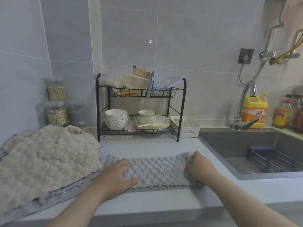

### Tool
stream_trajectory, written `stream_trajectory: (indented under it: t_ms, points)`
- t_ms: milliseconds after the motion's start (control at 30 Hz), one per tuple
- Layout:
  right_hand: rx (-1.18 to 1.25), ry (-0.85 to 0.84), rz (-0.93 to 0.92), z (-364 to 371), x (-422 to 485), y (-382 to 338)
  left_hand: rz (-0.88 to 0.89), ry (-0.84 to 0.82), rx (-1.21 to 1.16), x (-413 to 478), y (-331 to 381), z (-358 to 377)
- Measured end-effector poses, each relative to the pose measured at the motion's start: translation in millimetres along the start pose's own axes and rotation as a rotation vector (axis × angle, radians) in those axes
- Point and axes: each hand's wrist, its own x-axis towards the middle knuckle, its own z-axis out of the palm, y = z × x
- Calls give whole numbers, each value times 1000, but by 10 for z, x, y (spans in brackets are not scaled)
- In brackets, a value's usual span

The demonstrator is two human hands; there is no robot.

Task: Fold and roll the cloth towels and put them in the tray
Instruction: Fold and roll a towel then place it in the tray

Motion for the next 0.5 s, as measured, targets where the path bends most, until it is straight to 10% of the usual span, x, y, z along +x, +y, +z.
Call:
stream_trajectory:
  t_ms: [200, 500]
  points:
    - [379, -81, 93, -46, -2, 46, 99, 169, -23, 10, 368, -46]
    - [749, -58, 159, -109, -47, 185, 183, -199, 273, 293, 822, 222]
